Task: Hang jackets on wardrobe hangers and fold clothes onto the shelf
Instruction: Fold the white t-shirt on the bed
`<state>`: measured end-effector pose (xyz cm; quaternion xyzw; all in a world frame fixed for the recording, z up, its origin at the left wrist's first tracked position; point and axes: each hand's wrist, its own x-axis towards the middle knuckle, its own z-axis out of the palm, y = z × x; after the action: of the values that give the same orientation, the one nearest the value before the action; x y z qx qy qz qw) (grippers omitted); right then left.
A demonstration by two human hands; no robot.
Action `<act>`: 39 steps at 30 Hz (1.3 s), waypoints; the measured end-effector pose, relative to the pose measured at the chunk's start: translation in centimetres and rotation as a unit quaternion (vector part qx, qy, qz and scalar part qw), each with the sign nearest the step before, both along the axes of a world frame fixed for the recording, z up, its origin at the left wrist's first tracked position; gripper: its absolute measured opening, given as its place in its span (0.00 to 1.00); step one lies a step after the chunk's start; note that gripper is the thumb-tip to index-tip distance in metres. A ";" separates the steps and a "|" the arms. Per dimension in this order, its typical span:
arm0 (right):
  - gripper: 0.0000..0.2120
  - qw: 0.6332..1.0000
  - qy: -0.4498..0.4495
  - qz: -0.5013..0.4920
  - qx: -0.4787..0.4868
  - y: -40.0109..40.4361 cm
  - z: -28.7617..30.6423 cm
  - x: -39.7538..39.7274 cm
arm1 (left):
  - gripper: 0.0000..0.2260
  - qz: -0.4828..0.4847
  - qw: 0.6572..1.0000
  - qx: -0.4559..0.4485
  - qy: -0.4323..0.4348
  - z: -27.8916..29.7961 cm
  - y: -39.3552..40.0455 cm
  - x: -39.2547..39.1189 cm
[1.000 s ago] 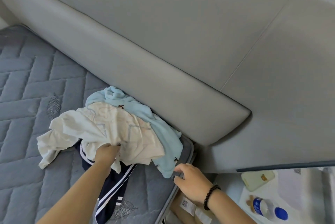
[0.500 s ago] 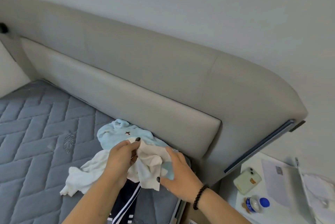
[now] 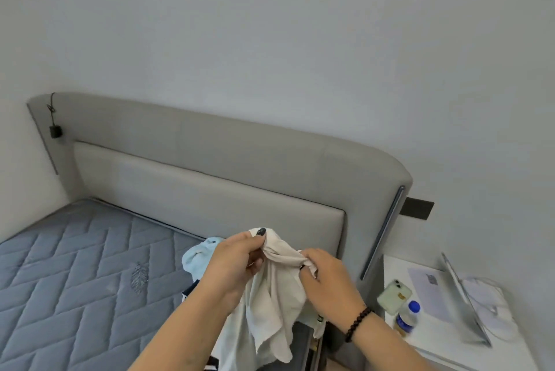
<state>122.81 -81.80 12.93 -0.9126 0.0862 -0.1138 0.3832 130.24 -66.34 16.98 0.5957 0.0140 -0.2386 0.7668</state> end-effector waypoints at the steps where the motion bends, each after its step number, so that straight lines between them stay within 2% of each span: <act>1: 0.08 1.000 -0.013 -0.017 0.003 0.4 0.9 -1.1 | 0.08 -0.006 1.000 0.001 -0.009 0.8 0.6 -1.0; 3: 0.07 0.999 -0.026 -0.038 -0.003 1.0 2.8 -3.2 | 0.12 -0.024 0.999 0.021 -0.044 1.9 1.6 -2.8; 8: 0.07 0.996 -0.035 -0.086 -0.012 1.3 7.4 -7.6 | 0.06 -0.051 0.992 0.043 -0.104 3.4 2.3 -6.7; 13: 0.10 0.988 -0.075 -0.135 -0.019 1.0 11.3 -12.7 | 0.07 -0.143 0.984 -0.025 -0.103 3.7 1.4 -10.7; 16: 0.10 0.984 -0.087 -0.149 -0.039 0.5 13.5 -16.0 | 0.08 -0.188 0.975 -0.032 -0.111 3.1 0.2 -13.1; 17: 0.09 0.983 -0.091 -0.155 -0.046 0.2 14.1 -17.0 | 0.11 -0.193 0.974 -0.031 -0.116 3.1 -0.2 -14.0; 20: 0.09 0.976 -0.107 -0.182 -0.052 -1.0 15.5 -20.8 | 0.28 -0.213 0.963 -0.002 -0.163 2.9 -1.7 -17.4; 22: 0.10 0.971 -0.122 -0.197 -0.065 -2.0 16.2 -23.5 | 0.31 -0.230 0.948 0.046 -0.217 2.6 -2.8 -19.6; 24: 0.09 0.964 -0.134 -0.216 -0.077 -3.1 16.8 -26.6 | 0.27 -0.237 0.923 0.111 -0.281 1.7 -4.0 -21.9; 26: 0.08 0.956 -0.146 -0.244 -0.074 -4.5 17.4 -30.1 | 0.18 -0.252 0.888 0.178 -0.342 -0.5 -5.1 -24.2; 29: 0.09 0.940 -0.168 -0.289 -0.065 -7.0 18.5 -36.1 | 0.06 -0.281 0.857 0.228 -0.367 -4.6 -6.7 -28.6; 30: 0.09 0.934 -0.175 -0.306 -0.064 -7.8 18.8 -38.2 | 0.07 -0.284 0.859 0.233 -0.356 -5.7 -7.2 -30.2; 32: 0.10 0.920 -0.187 -0.338 -0.058 -9.5 19.0 -42.3 | 0.14 -0.264 0.876 0.232 -0.331 -6.6 -8.4 -33.0; 36: 0.11 0.910 -0.166 -0.373 -0.069 -12.3 18.9 -49.3 | 0.13 -0.209 0.906 0.195 -0.312 -4.5 -11.1 -37.1; 39: 0.13 0.906 -0.119 -0.395 -0.093 -14.7 18.8 -54.2 | 0.15 -0.189 0.920 0.153 -0.308 -1.6 -12.7 -38.9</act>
<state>68.58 -96.50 31.71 -0.8148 0.3826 -0.3713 0.2275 91.37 -79.05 15.36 0.7416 -0.2993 -0.1785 0.5732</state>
